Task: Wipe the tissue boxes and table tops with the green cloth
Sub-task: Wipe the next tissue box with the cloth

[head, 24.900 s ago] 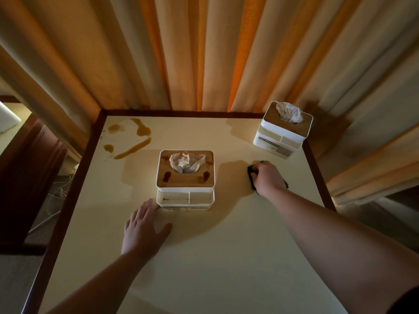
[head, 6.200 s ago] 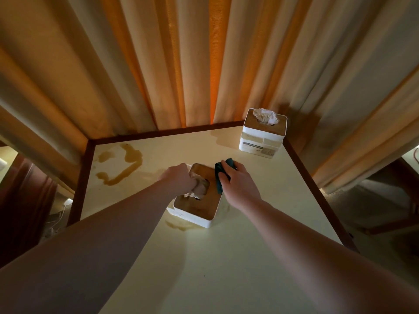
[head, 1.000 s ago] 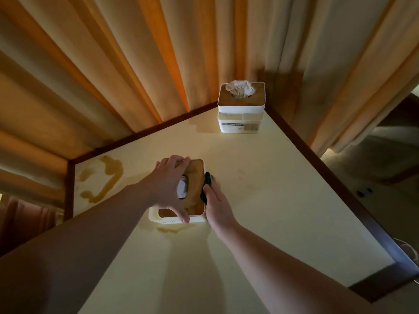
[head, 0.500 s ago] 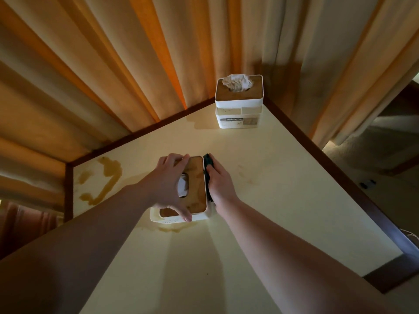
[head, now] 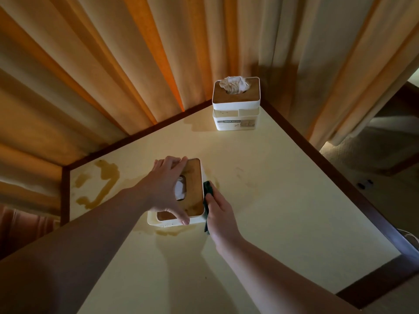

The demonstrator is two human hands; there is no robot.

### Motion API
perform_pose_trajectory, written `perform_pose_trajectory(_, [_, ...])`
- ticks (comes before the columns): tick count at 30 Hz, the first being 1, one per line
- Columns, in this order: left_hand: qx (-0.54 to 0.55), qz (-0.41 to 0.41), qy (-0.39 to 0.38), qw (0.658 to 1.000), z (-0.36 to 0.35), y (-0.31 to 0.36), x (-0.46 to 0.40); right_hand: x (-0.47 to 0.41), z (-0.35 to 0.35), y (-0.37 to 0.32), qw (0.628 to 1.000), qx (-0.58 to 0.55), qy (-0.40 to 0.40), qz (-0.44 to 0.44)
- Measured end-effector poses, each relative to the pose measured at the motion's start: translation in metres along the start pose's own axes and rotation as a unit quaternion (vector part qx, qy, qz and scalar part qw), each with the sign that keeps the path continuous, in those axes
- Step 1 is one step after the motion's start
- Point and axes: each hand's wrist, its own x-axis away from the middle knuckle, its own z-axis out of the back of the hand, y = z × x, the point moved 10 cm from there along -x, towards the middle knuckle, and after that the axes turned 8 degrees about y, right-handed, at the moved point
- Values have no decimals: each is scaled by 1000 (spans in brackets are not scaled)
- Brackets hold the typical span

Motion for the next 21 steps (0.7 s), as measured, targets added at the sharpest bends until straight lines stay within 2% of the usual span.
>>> perform_pose_trajectory(7, [20, -7, -8, 1000, -2, 2, 0, -46, -22, -53, 999, 20, -9, 30])
perform_pose_trajectory(13, [10, -3, -10, 1000, -3, 1, -1, -58, -18, -21, 998, 56, -3, 20])
perform_pose_trajectory(18, [10, 8, -13, 1000, -3, 0, -2, -14, -5, 9, 999, 33, -18, 11])
perform_pose_trajectory(21, [11, 16, -13, 1000, -3, 0, -2, 6, 3, 3, 999, 20, -34, -2])
